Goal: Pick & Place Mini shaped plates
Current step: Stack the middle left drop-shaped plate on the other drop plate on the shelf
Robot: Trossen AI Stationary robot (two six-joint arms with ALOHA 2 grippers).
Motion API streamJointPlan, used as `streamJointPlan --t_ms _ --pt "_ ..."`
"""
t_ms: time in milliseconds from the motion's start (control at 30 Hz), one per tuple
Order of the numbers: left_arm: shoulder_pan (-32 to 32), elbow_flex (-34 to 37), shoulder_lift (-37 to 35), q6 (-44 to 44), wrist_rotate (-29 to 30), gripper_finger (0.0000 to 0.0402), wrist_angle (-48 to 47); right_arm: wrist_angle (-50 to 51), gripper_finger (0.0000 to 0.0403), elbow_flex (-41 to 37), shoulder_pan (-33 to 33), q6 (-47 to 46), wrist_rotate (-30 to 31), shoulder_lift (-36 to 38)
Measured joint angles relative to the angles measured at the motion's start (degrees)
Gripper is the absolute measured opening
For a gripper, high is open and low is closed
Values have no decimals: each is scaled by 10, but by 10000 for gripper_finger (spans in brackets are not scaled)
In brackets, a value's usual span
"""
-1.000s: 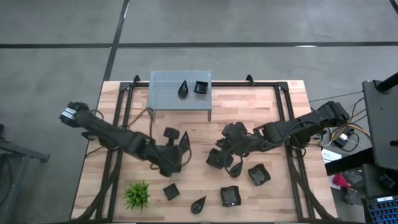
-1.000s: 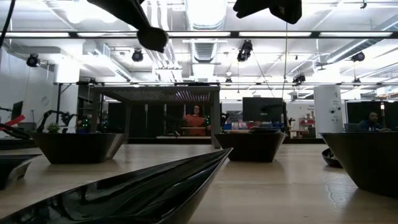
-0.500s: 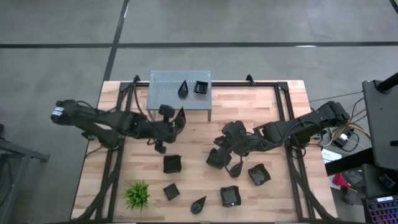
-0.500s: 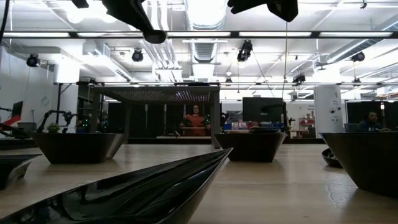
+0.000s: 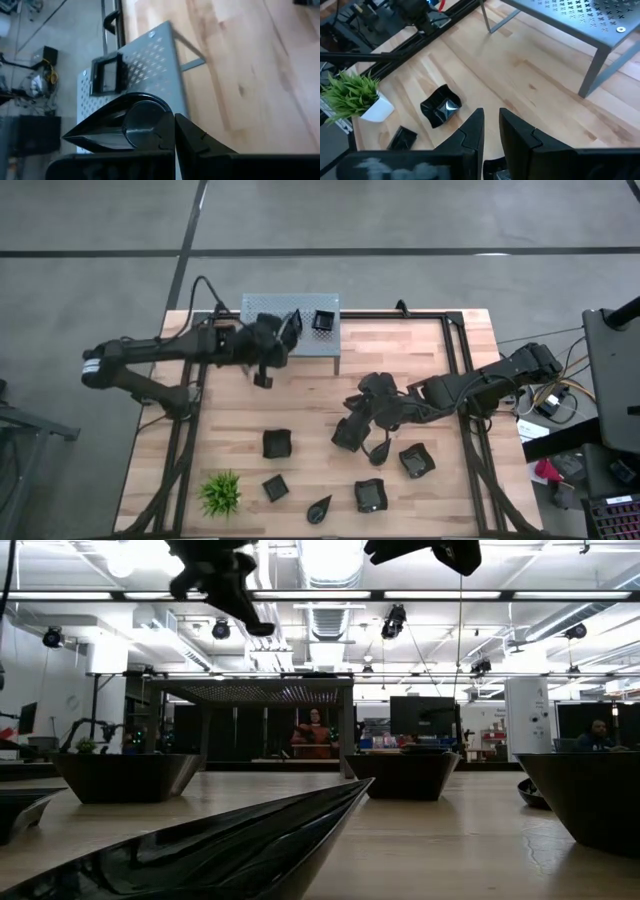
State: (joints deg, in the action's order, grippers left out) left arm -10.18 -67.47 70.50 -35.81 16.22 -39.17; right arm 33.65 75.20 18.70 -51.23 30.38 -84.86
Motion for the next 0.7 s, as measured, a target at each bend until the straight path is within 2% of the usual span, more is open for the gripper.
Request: streamJointPlan --t_ms 267,700 --pt "-68 12 26 -4 -32 0 31 -1 56 0 0 -13 18 0" --pt "-81 11 68 -16 -50 0 76 0 56 0 0 -28 28 0"
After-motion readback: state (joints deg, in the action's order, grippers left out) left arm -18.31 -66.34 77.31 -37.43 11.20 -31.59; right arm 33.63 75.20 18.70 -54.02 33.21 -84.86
